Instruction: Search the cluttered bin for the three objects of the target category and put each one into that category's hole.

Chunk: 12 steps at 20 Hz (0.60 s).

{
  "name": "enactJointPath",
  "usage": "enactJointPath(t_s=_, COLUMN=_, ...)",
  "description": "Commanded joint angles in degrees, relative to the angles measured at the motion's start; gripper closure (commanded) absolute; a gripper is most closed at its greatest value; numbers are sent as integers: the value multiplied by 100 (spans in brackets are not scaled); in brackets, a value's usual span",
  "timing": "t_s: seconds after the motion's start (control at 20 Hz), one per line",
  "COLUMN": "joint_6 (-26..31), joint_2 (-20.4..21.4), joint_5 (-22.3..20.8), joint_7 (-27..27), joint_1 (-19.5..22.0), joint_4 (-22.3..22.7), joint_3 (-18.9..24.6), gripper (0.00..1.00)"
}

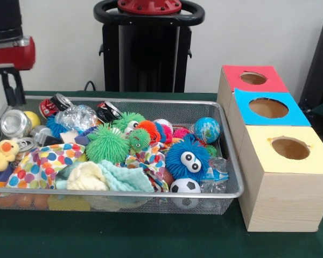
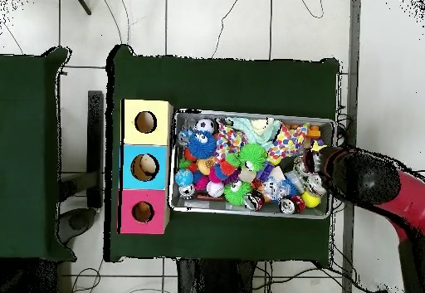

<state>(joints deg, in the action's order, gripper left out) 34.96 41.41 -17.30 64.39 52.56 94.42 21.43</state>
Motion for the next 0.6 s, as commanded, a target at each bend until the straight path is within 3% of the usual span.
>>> enactJointPath(t_s=0.05, joint_6=-272, joint_2=-554, joint_5=-636, joint_7=581, joint_1=-718, joint_4=-223, joint_3=-251, gripper=100)
enactJointPath(t_s=0.3, joint_6=-310, joint_2=-983, joint_5=-708, joint_7=959, joint_1=-1090, joint_4=-551, joint_3=-671, gripper=100)
enactJointPath(t_s=0.6, joint_6=-350, joint_2=-1176, joint_5=-849, joint_7=1163, joint_1=-1510, joint_4=-864, joint_3=-1125, gripper=100)
